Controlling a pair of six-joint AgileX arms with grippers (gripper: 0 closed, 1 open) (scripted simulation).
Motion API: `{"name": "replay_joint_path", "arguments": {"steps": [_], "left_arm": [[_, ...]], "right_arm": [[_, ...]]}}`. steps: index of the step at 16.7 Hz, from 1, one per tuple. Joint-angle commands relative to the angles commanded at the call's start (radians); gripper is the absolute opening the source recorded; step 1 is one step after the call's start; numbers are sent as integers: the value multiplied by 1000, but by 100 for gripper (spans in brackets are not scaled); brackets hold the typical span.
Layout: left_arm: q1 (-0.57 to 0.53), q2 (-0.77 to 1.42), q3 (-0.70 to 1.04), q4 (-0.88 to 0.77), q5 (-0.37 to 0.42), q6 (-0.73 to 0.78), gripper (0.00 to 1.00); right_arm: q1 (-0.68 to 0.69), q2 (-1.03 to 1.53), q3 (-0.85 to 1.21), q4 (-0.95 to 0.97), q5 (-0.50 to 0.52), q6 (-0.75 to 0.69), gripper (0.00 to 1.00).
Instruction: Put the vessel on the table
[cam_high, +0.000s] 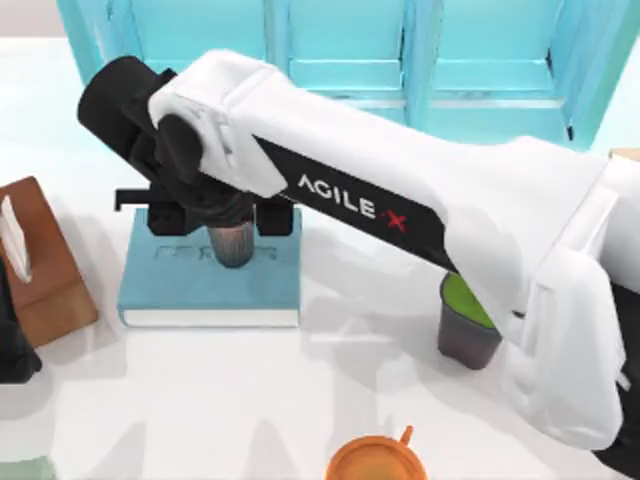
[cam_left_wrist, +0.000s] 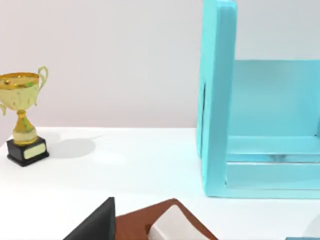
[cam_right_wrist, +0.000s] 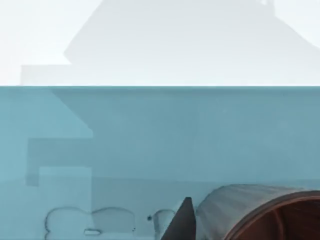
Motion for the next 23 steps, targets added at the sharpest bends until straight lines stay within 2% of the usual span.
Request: {"name": "replay_joint_path", "arguments": {"steps": [4,5,15,18,23], "left_arm": [[0,0,0,0,0,0,100],[0,0,0,0,0,0,100],[0,0,0,0,0,0,100],[0,0,0,0,0,0,100],[0,0,0,0,0,0,100]], "right_arm": [[0,0,0,0,0,0,2],[0,0,0,0,0,0,0],[5,6,16,-13,2,1,0],[6,41,120,-87,13,0,0],[3,116,408,-266,9,3,0]]}}
